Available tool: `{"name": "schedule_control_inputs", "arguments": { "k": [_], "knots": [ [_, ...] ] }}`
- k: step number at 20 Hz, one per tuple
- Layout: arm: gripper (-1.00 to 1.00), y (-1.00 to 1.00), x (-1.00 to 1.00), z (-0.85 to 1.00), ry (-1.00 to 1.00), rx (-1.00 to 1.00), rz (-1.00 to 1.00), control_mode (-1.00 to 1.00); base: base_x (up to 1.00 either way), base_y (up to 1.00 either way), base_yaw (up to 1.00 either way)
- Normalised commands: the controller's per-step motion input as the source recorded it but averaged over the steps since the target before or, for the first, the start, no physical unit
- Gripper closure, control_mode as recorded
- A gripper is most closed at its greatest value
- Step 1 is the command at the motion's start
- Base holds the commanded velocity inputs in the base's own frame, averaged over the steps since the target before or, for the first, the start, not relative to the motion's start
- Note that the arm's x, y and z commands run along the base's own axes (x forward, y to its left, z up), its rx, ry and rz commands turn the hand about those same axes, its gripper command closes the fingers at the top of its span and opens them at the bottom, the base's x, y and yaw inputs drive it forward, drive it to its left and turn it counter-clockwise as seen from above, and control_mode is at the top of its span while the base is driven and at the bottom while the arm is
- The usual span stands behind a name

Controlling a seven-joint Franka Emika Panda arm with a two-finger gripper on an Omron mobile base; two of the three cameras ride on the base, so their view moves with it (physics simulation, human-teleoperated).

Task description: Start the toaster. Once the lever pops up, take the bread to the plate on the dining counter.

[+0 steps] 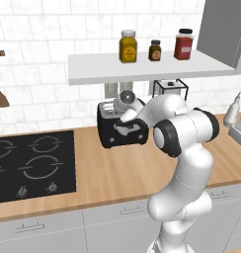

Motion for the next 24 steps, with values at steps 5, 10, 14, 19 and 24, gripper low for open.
{"name": "schedule_control_inputs", "arguments": {
  "k": [5,10,14,19,24],
  "knots": [
    [1.0,0.0,0.0,0.0,0.0,0.0,0.0,-1.0,0.0,0.0,0.0],
    [1.0,0.0,0.0,0.0,0.0,0.0,0.0,-1.0,0.0,0.0,0.0],
    [1.0,0.0,0.0,0.0,0.0,0.0,0.0,-1.0,0.0,0.0,0.0],
    [1.0,0.0,0.0,0.0,0.0,0.0,0.0,-1.0,0.0,0.0,0.0],
    [1.0,0.0,0.0,0.0,0.0,0.0,0.0,-1.0,0.0,0.0,0.0]
  ]
}}
